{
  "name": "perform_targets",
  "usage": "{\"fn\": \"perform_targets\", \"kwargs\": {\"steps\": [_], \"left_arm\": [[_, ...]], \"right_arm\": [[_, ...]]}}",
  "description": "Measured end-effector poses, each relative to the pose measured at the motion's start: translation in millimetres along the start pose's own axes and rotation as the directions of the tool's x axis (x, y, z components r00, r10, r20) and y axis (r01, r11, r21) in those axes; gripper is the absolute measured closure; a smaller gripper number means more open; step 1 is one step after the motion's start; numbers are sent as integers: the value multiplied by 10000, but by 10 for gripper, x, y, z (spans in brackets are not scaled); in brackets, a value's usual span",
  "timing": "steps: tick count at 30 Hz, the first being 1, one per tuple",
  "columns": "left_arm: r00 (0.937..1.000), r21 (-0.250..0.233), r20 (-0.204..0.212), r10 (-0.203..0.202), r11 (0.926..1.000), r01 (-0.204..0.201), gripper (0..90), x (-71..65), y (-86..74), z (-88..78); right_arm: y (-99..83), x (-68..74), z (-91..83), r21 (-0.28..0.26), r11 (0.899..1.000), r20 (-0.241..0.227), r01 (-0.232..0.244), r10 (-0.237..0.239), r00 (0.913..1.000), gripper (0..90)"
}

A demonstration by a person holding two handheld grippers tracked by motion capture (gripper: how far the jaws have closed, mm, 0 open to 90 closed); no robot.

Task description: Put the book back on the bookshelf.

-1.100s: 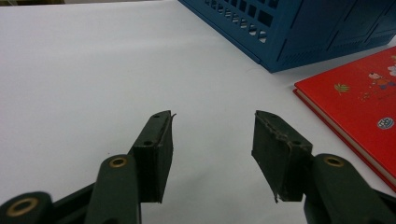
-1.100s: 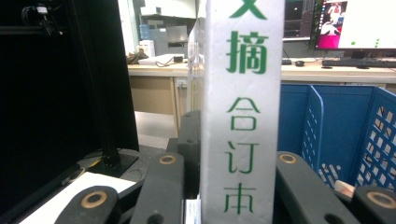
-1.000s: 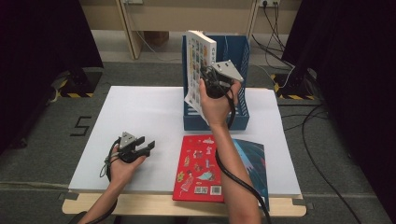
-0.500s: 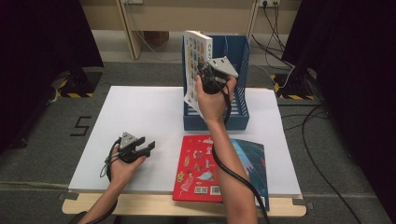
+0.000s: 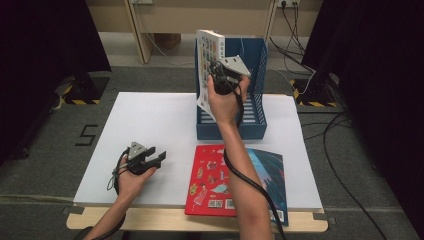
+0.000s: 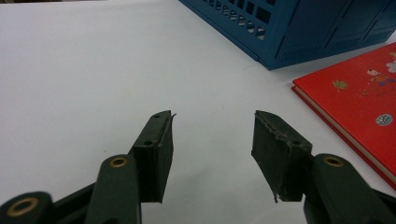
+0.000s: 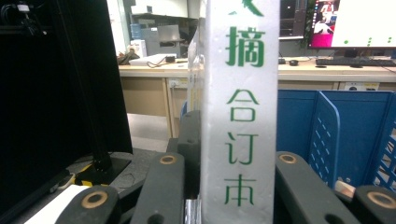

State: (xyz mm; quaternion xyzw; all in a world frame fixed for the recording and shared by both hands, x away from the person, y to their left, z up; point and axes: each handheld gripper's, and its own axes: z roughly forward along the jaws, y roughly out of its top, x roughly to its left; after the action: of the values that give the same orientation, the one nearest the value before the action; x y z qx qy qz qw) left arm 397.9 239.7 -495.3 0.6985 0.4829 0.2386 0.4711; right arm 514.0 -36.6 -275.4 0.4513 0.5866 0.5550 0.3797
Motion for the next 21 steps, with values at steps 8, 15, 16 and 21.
{"fn": "perform_targets", "kwargs": {"steps": [8,15,16,21], "left_arm": [[10000,34,25,14,10000,-14,477,-2,-7,5],[10000,-14,21,-23,10000,23,478,4,-3,3],[10000,3,16,-12,10000,12,478,7,-3,2],[10000,-21,11,8,10000,-8,478,13,-1,-6]], "right_arm": [[-29,19,90,78,10000,118,18,-19,9999,748],[-45,44,168,100,9999,167,-16,15,9999,748],[-47,49,182,89,9999,164,-66,64,9998,748],[-51,48,229,111,9999,239,-19,17,9997,748]]}}
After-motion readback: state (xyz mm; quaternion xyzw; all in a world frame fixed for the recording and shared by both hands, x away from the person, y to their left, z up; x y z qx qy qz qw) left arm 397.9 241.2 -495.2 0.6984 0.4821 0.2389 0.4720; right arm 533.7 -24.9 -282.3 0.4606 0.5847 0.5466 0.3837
